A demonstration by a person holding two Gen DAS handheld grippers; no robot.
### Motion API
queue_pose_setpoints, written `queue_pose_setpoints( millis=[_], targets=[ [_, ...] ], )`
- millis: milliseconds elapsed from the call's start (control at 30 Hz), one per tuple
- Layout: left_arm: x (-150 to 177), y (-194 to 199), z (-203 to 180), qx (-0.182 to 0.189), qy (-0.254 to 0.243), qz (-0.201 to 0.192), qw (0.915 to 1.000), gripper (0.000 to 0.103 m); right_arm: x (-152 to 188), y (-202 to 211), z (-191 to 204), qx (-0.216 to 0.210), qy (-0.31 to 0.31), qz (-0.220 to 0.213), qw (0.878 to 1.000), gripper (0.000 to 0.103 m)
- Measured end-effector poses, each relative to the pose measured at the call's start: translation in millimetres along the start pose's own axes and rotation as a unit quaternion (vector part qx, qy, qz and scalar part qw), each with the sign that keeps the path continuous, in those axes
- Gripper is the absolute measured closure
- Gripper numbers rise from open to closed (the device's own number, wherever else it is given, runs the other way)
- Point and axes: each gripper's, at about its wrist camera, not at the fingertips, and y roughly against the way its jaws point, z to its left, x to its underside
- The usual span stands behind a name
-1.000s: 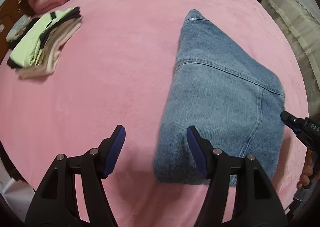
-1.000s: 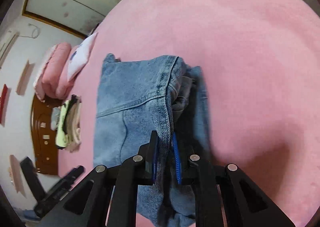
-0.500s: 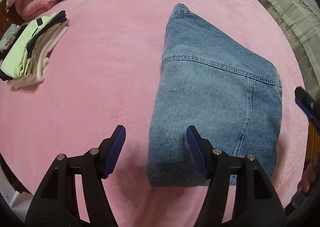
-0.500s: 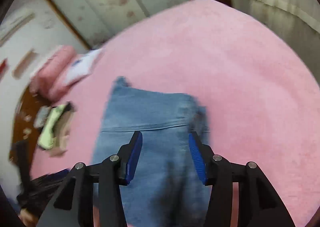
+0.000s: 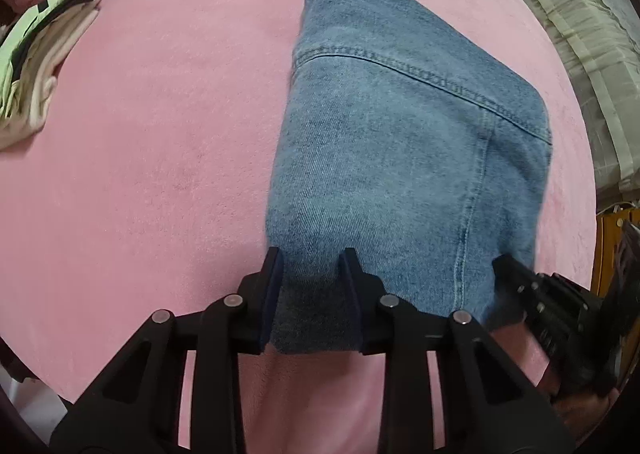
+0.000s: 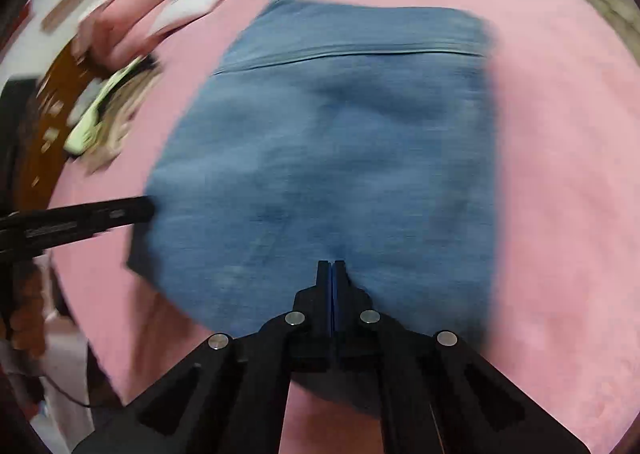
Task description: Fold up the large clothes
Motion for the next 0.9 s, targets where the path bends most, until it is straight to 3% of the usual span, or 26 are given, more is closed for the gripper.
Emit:
queue_pose_setpoints(
  millis=[67,133,267,367,433,500,600,700,800,900],
  targets=[
    [5,1,-6,-0.009,-0.019,-0.003,0.9998,0.079,6,-2,-18,-0.019,-0.036,0.002,0.999,0.103],
    [11,-1,-11,-0.020,-0.037,-0.003,0.9991,0.079,15,-1,-30,0.035,-0.053,0.003,0.998,0.103],
    [20,-8,-14,-0.034,-0.046,-0.010,0.9983,0.079,26,1,-41,0.038,-0.071,-0.009,0.997,0.103],
    [19,-6,-14,-0.043,-0.047,-0.015,0.9979,0.081,26,9,-31,0.062,-0.049,-0.013,0.997,0.103],
    [15,3,-17,-0.045,-0.052,-0.027,0.9973,0.093,16,27,-19,0.079,-0.023,-0.040,0.996,0.103],
    [14,17,-19,-0.036,-0.066,-0.054,0.9958,0.093,18,51,-9,0.081,-0.010,-0.089,0.993,0.103],
    [0,24,-21,-0.014,-0.079,-0.065,0.9947,0.093,10,64,3,0.038,-0.023,-0.131,0.990,0.097],
    [-22,5,-20,0.007,-0.081,-0.064,0.9947,0.096,-11,46,24,-0.038,-0.017,-0.117,0.992,0.094],
    [-56,-17,-16,0.015,-0.080,-0.067,0.9945,0.098,-35,18,48,-0.055,0.005,-0.125,0.991,0.094],
    [-84,-27,-14,0.037,-0.065,-0.080,0.9940,0.098,-67,-25,62,-0.072,-0.014,-0.111,0.991,0.094]
  ],
)
